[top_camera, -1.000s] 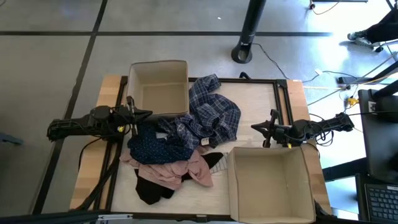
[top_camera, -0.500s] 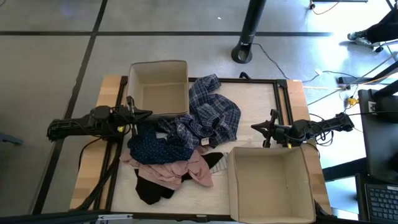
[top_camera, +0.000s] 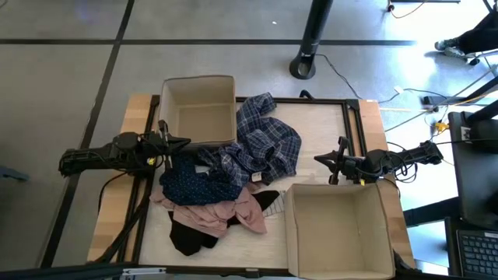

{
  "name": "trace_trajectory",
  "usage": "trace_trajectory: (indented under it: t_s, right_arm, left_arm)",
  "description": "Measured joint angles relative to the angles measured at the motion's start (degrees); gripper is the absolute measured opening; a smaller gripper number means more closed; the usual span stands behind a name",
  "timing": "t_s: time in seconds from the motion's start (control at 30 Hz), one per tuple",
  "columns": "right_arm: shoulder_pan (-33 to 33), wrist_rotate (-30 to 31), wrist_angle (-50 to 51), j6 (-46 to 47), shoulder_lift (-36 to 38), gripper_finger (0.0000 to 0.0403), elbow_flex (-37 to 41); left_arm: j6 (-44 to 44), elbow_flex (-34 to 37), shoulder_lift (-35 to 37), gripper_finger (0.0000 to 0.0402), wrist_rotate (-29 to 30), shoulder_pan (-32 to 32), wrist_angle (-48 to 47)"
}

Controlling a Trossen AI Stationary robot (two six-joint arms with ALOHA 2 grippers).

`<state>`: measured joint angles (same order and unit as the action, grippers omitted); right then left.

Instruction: Sort clothes

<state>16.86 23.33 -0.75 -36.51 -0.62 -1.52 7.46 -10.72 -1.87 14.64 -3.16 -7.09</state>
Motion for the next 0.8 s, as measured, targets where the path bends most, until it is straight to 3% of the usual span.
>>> trace_trajectory:
  t_s: [0.3, 0.53, 0.8]
  right_arm:
    - [0.01, 0.02, -1.28, 0.03, 0.01, 0.0017, 0.09]
    - [0.0, 0.07, -6.2, 2.41, 0.04, 0.0017, 0.42]
    - [0.0, 0.2, -7.06, 1.26, 0.02, 0.0017, 0.29]
  left_arm:
    - [-0.45, 0.02, 0.0, 0.0001, 0.01, 0.0, 0.2]
    - [-20.83, 0.09, 0.0, 0.0001, -0.13, 0.0, 6.99]
    - [-27.04, 0.09, -0.02, 0.0001, 0.45, 0.0, 10.9]
